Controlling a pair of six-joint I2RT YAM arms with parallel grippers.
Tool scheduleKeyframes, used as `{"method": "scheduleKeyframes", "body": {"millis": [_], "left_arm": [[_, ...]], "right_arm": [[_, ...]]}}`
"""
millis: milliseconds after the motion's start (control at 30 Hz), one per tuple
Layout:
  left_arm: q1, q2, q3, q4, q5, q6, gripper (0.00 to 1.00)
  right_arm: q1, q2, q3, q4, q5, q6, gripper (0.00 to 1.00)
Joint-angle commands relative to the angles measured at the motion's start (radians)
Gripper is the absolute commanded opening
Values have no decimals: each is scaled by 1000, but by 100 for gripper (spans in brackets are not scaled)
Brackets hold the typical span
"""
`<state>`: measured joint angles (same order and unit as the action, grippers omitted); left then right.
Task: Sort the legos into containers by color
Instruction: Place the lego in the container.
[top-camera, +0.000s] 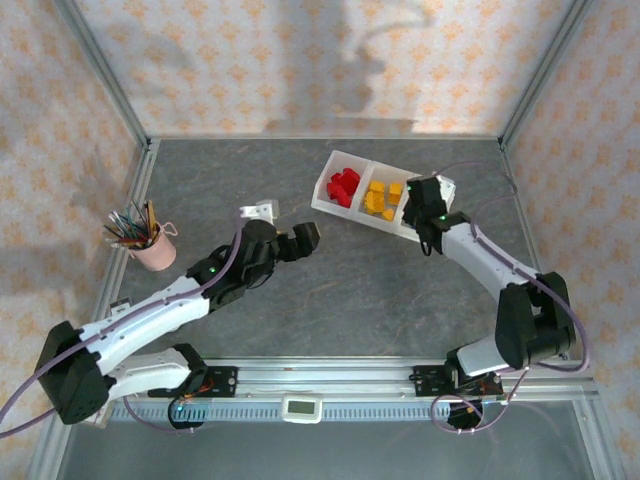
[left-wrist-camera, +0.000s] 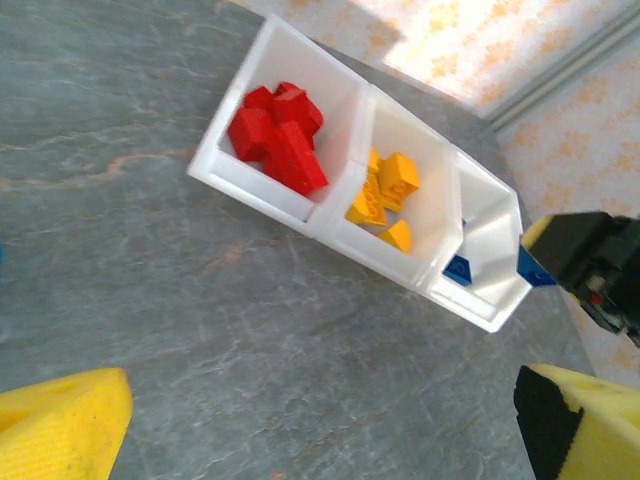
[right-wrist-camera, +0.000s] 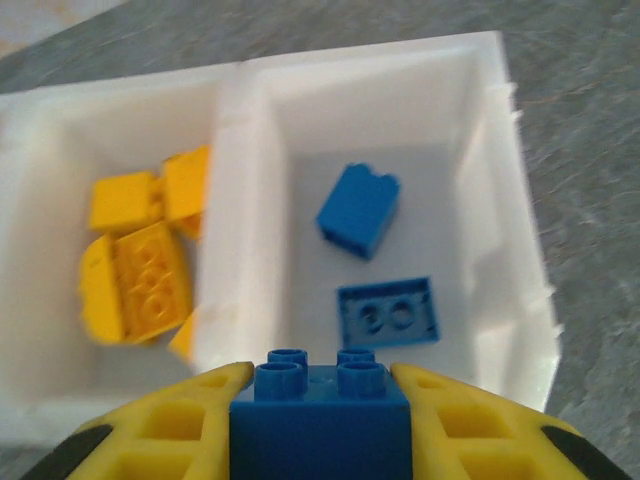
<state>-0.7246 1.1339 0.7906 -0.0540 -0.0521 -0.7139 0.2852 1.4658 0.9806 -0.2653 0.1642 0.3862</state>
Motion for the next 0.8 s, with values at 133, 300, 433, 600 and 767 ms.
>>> {"method": "scheduleKeyframes", "body": {"millis": [133, 300, 433, 600, 767], "left_arm": [[19, 79, 69, 93, 80, 38, 99], [28, 79, 62, 105, 89, 29, 99], [34, 66, 56, 106, 89, 24, 99], [41, 43, 43, 104, 81, 20, 99], [55, 3, 11, 99, 59, 6, 99]], "right_arm": [[-61, 197, 136, 67, 4, -56, 31], [-84, 269, 192, 89, 19, -73, 38], [-83, 290, 236, 71, 9, -79, 49], [-80, 219, 219, 72, -55, -78, 54], [-34, 132, 175, 57, -96, -85, 55]]}}
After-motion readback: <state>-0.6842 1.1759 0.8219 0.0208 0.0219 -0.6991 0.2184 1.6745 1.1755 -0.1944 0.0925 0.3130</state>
